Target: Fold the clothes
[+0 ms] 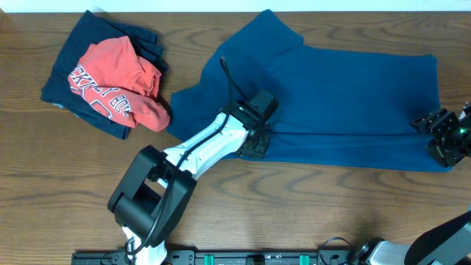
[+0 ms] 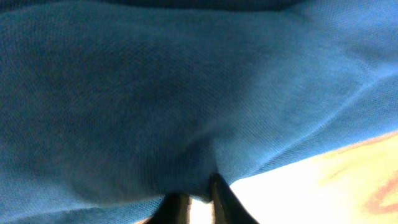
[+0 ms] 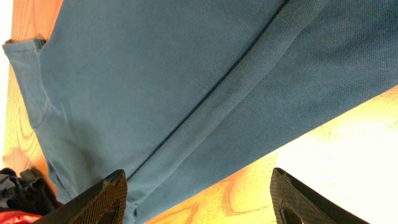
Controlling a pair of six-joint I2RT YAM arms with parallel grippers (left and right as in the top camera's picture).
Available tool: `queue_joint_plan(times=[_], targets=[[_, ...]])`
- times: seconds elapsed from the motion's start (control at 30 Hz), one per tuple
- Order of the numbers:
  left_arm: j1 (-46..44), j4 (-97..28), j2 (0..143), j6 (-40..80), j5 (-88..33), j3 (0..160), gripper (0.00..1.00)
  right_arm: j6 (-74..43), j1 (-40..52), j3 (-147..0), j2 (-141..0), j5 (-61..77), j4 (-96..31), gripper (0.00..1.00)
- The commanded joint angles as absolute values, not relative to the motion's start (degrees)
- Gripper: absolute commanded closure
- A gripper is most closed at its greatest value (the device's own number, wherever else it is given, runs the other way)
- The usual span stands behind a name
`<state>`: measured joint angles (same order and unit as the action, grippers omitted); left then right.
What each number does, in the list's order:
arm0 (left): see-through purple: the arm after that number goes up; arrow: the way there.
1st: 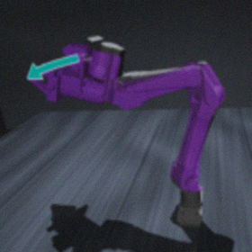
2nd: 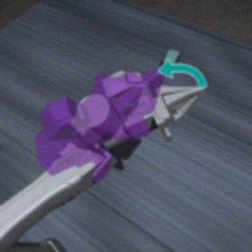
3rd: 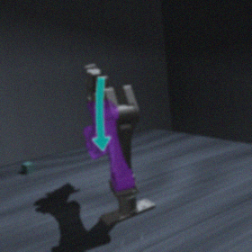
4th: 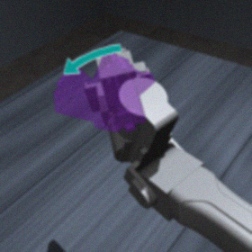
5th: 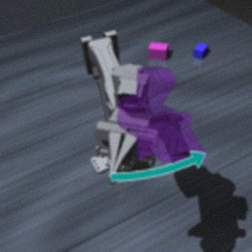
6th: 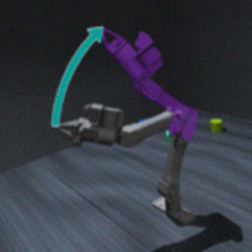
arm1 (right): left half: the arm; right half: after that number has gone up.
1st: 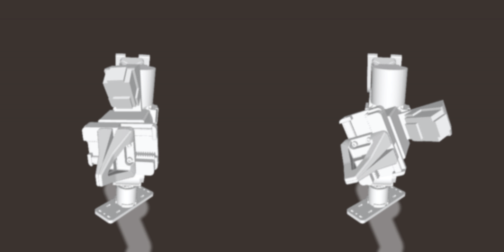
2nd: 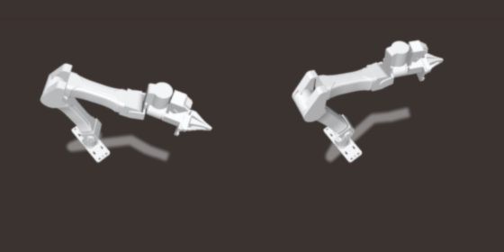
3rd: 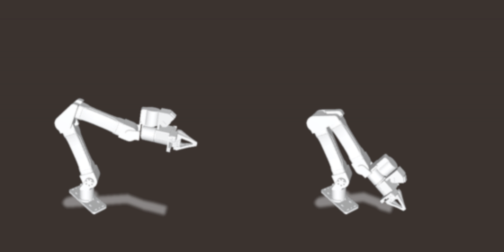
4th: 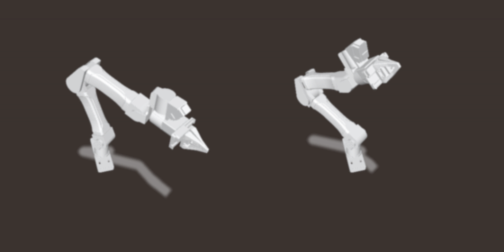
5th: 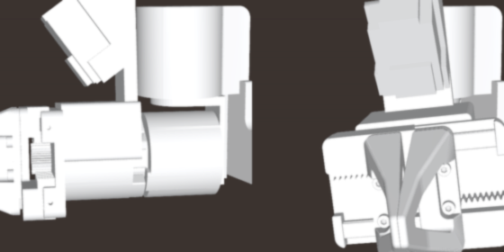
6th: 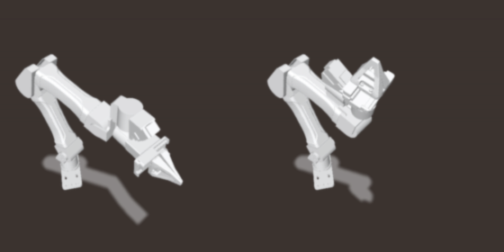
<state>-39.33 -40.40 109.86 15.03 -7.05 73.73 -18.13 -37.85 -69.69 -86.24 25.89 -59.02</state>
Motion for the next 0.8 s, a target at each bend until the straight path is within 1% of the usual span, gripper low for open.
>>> queue_joint_plan(times=[0.0, 0.2, 0.27, 0.53, 0.77], targets=[[-39.3, -41.0, 110.8, 14.0, -6.1, 73.3, 0.94, -17.1, -37.4, -70.4, -86.2, 25.7, -59.0, 0.28], [-39.3, -48.2, 107.6, 13.9, -9.9, 79.1, 0.94, -17.1, -37.4, -70.4, -86.1, 25.7, -58.9, 0.28], [-39.3, -48.6, 106.7, 13.3, -9.9, 80.9, 0.94, -17.1, -37.4, -70.4, -86.2, 25.7, -58.7, 0.27], [-39.3, -40.2, 106.5, 7.7, -9.7, 82.0, 0.94, -17.3, -37.4, -70.4, -86.2, 25.7, -58.5, 0.28], [-39.3, -32.8, 108.0, 3.3, -4.6, 82.0, 0.94, -17.3, -37.4, -70.4, -86.2, 25.7, -58.5, 0.27]])
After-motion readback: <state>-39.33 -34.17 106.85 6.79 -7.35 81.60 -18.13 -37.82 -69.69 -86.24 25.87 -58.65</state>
